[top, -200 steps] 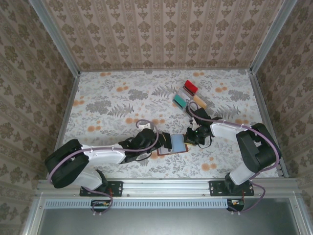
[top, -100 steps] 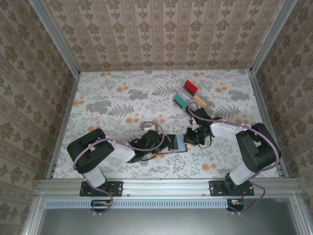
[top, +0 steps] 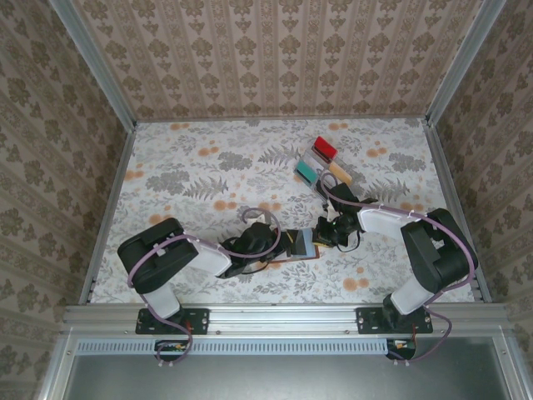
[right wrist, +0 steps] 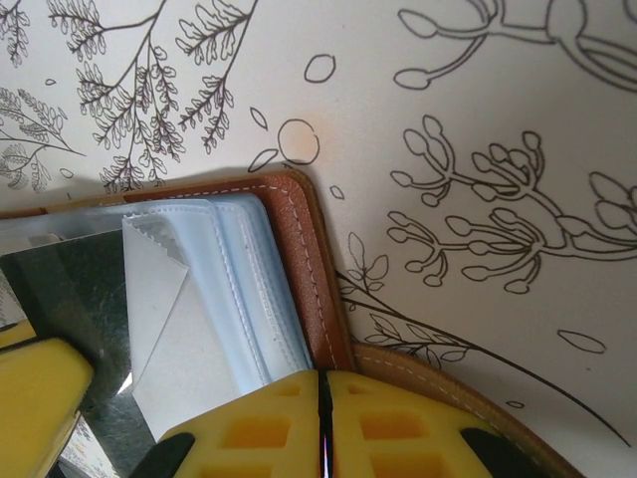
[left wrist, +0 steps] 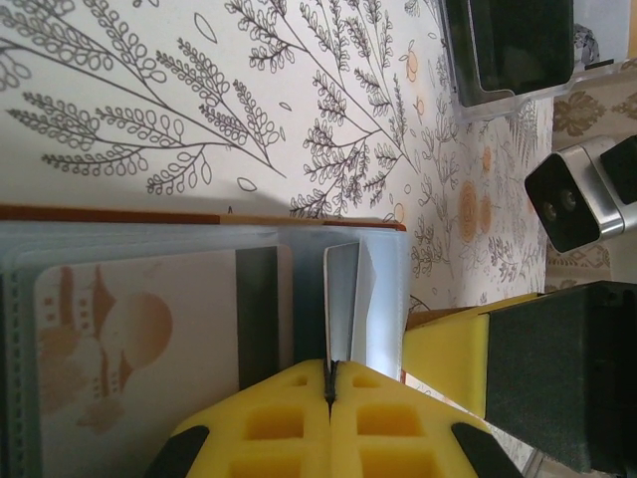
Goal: Put the credit cards into the card holder
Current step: Insert the credit card into the card slot.
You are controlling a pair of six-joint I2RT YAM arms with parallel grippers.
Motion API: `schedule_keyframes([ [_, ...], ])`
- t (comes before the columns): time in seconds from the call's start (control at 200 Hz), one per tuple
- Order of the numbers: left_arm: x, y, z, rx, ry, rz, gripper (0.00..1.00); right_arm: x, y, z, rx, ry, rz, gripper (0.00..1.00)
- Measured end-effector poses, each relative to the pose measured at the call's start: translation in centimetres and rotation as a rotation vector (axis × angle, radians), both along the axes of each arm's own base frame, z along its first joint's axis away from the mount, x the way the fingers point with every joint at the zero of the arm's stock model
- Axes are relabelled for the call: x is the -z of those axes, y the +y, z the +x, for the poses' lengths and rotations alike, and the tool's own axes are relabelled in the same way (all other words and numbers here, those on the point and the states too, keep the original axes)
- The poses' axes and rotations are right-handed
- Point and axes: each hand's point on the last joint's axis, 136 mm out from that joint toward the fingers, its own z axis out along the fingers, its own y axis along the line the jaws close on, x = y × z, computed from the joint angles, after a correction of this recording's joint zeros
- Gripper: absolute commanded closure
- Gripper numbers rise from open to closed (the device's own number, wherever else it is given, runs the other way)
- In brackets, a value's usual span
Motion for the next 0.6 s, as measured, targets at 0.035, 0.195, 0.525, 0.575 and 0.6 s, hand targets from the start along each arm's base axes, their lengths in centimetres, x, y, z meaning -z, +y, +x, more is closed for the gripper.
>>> schedule_keyframes([
  [0.035, 0.0, 0.0, 0.0, 0.001, 0.001, 0.000, 1.00, 0.0, 0.0, 0.0, 0.000, 0.000, 0.000, 0.90],
  [0.195, 0.0, 0.2, -0.4, 0.007, 0.006, 0.000, 0.99, 0.0, 0.0, 0.0, 0.000, 0.001, 0.000, 0.90],
  [0.525, -0.5, -1.2, -0.1, 0.018, 0.008, 0.002, 0.89, 0.0, 0.1, 0.0, 0.002, 0.005, 0.003, 0.90],
  [0.575, -0.1, -1.3, -0.2, 0.018, 0.014, 0.008, 0.88, 0.0, 0.1, 0.0, 0.002, 0.005, 0.003, 0.90],
  [0.6, 0.1, -1.3, -0.2, 0.018, 0.018, 0.008, 0.88, 0.0, 0.1, 0.0, 0.002, 0.005, 0.003, 0.90],
])
